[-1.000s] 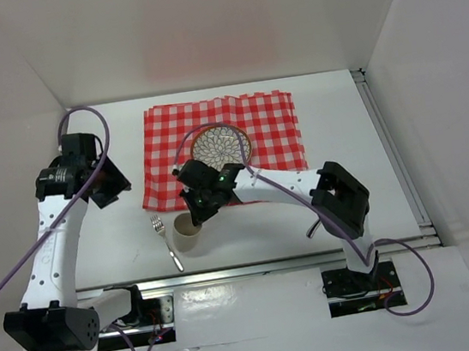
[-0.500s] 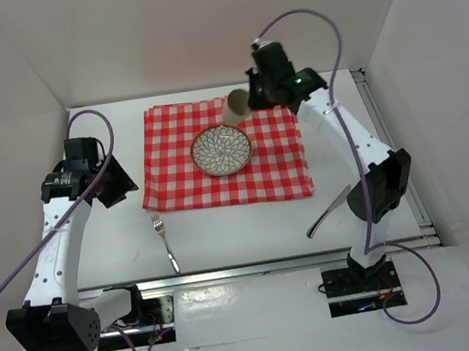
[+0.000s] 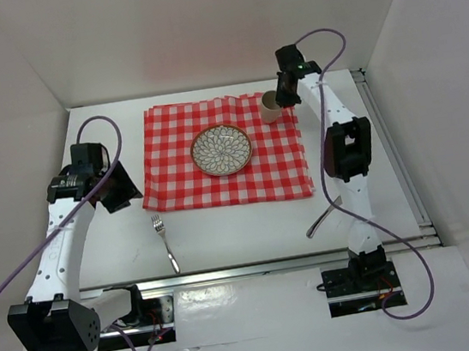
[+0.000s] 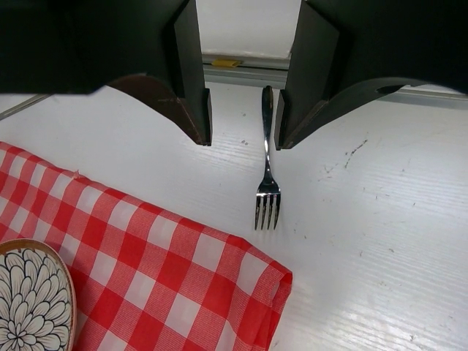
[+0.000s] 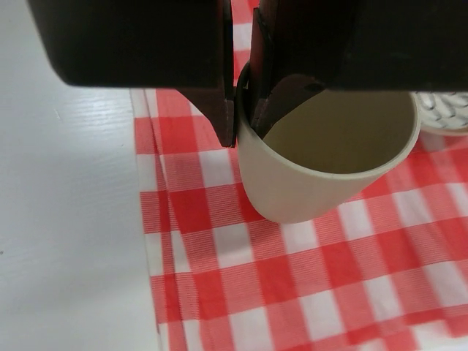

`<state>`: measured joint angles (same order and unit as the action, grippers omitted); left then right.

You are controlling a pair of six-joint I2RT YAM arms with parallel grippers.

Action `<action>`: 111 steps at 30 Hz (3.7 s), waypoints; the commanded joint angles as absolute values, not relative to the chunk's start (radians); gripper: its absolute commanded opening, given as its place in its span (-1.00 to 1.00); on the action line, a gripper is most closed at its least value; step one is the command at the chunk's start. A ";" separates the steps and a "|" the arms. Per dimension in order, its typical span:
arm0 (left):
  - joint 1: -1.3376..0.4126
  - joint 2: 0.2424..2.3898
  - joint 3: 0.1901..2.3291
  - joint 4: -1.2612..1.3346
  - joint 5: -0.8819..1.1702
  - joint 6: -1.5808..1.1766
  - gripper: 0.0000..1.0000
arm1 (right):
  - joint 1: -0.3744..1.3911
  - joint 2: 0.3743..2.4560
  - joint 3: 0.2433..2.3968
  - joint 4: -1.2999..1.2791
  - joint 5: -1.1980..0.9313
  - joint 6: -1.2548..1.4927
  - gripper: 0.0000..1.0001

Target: Set the dinner table for one person

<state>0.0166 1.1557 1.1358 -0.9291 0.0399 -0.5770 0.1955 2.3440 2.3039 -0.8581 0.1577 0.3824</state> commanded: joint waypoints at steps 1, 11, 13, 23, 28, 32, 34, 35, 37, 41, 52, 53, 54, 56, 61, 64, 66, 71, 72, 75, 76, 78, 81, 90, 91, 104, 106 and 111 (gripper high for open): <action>0.015 1.146 1.129 -0.913 0.048 -0.554 0.12 | 0.152 2.341 2.402 -0.864 0.129 0.411 -1.00; 0.015 1.175 1.118 -0.876 0.060 -0.572 0.12 | 0.127 2.433 2.451 -0.879 0.118 0.367 -1.00; 0.015 1.175 1.108 -0.867 0.069 -0.572 0.12 | 0.127 2.445 2.451 -0.870 0.118 0.367 -1.00; 0.015 1.186 1.108 -0.867 0.069 -0.572 0.12 | 0.127 2.487 2.451 -0.841 0.074 0.367 -0.88; 0.015 1.186 1.098 -0.857 0.100 -0.563 0.12 | 0.137 2.445 2.442 -0.792 0.074 0.367 -0.23; 0.006 1.186 1.077 -0.857 0.100 -0.545 0.12 | 0.137 2.434 2.454 -0.773 0.035 0.367 0.13; 0.006 1.186 1.068 -0.857 0.100 -0.545 0.12 | 0.146 2.424 2.465 -0.773 0.035 0.367 0.33; 0.006 1.186 1.068 -0.857 0.100 -0.545 0.12 | 0.146 2.424 2.465 -0.773 0.035 0.367 0.51; 0.006 1.186 1.059 -0.857 0.100 -0.554 0.12 | 0.146 2.396 2.465 -0.773 0.035 0.367 0.61; -0.037 1.154 1.019 -0.868 0.071 -0.575 0.21 | 0.164 2.272 2.465 -0.704 0.021 0.367 0.87; -0.141 1.127 0.865 -0.861 -0.002 -0.796 0.15 | 0.173 1.897 2.284 -0.672 -0.003 0.348 1.00; -0.141 1.140 0.827 -0.851 0.027 -0.837 0.15 | 0.184 1.870 2.248 -0.672 -0.003 0.348 1.00; -0.141 1.158 0.809 -0.851 0.037 -0.859 0.15 | 0.193 1.818 2.173 -0.672 -0.003 0.348 1.00; -0.141 1.167 0.737 -0.786 0.057 -0.902 0.15 | 0.228 1.770 2.067 -0.672 0.006 0.339 1.00; -0.152 1.204 0.661 -0.670 0.042 -0.911 0.07 | 0.264 1.639 1.887 -0.693 0.029 0.339 1.00; -0.161 1.230 0.651 -0.644 0.005 -0.920 0.05 | 0.285 1.586 1.749 -0.702 0.019 0.339 1.00; -0.161 1.270 0.641 -0.621 0.005 -0.920 0.05 | 0.285 1.533 1.669 -0.712 0.009 0.357 1.00; -0.228 1.302 0.620 -0.591 -0.020 -0.942 0.05 | 0.261 1.425 1.416 -0.733 -0.024 0.390 1.00; -0.229 1.302 0.609 -0.591 -0.035 -0.942 0.05 | 0.250 1.416 1.399 -0.742 -0.034 0.402 1.00; -0.247 1.341 0.600 -0.591 -0.061 -0.963 0.02 | 0.219 1.391 1.365 -0.755 -0.034 0.423 1.00; -0.247 1.351 0.600 -0.591 -0.072 -0.963 0.02 | 0.210 1.375 1.365 -0.755 -0.034 0.423 1.00; -0.256 1.373 0.600 -0.591 -0.083 -0.977 -0.07 | 0.210 1.352 1.365 -0.755 -0.034 0.423 1.00; -0.265 1.373 0.600 -0.581 -0.095 -0.995 -0.43 | 0.201 1.339 1.365 -0.736 -0.044 0.414 0.95; -0.274 1.208 0.621 -0.722 -0.132 -1.054 -1.00 | 0.158 1.330 1.358 -0.762 -0.006 0.453 0.87; -0.275 1.148 0.655 -0.754 -0.158 -1.054 -1.00 | 0.158 1.330 1.358 -0.762 -0.006 0.453 0.87; -0.316 1.337 1.178 -0.887 -0.322 -0.714 -1.00 | 0.158 1.341 1.307 -0.744 -0.019 0.483 0.80; -0.316 1.463 1.306 -0.887 -0.345 -0.617 -1.00 | 0.158 1.341 1.284 -0.787 0.052 0.552 0.80; -0.316 1.866 1.643 -0.940 -0.391 -0.438 -1.00 | 0.129 1.350 1.198 -0.871 0.000 0.607 0.97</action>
<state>-0.3130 1.7306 1.4929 -0.8856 -0.3271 -0.6033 0.1417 1.3521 1.2572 -0.7937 -0.0097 0.5510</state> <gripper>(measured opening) 0.232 0.968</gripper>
